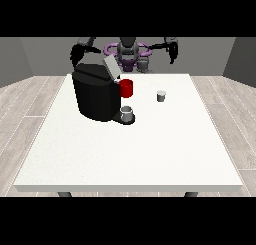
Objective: Insert the coffee pod into the coffee machine and close the lid
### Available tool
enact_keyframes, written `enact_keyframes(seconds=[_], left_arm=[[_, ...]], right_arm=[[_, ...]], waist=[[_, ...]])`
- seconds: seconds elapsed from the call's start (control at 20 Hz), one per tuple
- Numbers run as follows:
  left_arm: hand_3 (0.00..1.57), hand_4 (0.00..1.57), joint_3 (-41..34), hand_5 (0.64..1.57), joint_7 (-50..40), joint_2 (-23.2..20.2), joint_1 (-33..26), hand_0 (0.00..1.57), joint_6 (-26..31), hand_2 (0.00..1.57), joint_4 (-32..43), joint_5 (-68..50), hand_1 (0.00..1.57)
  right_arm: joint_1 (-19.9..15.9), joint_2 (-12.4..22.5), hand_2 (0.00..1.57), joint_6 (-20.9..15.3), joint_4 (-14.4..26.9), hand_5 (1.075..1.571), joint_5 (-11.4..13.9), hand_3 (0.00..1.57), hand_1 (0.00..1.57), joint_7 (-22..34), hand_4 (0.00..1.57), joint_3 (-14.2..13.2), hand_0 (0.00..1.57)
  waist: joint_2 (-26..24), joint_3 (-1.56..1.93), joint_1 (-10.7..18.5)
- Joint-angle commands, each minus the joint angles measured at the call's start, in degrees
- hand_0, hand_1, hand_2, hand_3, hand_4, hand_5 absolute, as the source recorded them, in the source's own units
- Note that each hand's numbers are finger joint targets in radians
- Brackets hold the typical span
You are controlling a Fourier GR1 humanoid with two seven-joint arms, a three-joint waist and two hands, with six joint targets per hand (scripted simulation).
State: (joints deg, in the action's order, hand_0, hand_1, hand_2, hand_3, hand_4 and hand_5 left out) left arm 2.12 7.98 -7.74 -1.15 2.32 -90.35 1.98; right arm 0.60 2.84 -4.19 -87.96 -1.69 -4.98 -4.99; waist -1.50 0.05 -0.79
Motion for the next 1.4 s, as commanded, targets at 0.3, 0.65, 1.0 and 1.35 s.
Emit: enact_keyframes(seconds=[0.3, 0.65, 1.0, 1.35], left_arm=[[0.00, 0.00, -5.9, 1.571, -7.6, -6.0, 11.6, 0.00, 2.4, 0.00, 10.5, 1.2, 0.00], [0.00, 0.00, -8.9, 1.571, -7.8, -10.3, 21.1, 0.00, 3.3, 0.00, 21.6, 3.7, 0.00], [0.00, 0.00, -10.8, 1.571, -5.1, -12.3, 26.2, 0.00, 4.3, 0.00, 33.8, 5.3, 0.00], [0.00, 0.00, -6.0, 1.571, -2.4, -10.5, 27.9, 0.00, 1.9, 0.11, 37.6, 12.4, 0.00]], right_arm=[[-1.2, -0.4, 0.00, 1.8, -1.4, 1.571, -1.2, 0.00, 0.00, -2.1, 0.17, 1.7, 0.00], [-6.3, -2.8, 0.00, -1.8, -1.0, 1.571, 0.2, 0.00, 0.00, -1.3, 0.28, 5.4, 0.00], [-10.9, -2.4, 0.00, -4.1, -3.2, 1.571, 1.8, 0.00, 0.00, 6.9, 0.36, 5.2, 0.00], [-11.1, -1.6, 0.00, -4.0, 6.0, 1.571, 2.7, 0.00, 0.00, -0.2, 0.41, 3.2, 0.00]], waist=[[4.5, -0.05, -5.4], [9.9, -0.06, -6.9], [11.3, -0.09, -7.7], [12.9, -0.06, -6.2]])
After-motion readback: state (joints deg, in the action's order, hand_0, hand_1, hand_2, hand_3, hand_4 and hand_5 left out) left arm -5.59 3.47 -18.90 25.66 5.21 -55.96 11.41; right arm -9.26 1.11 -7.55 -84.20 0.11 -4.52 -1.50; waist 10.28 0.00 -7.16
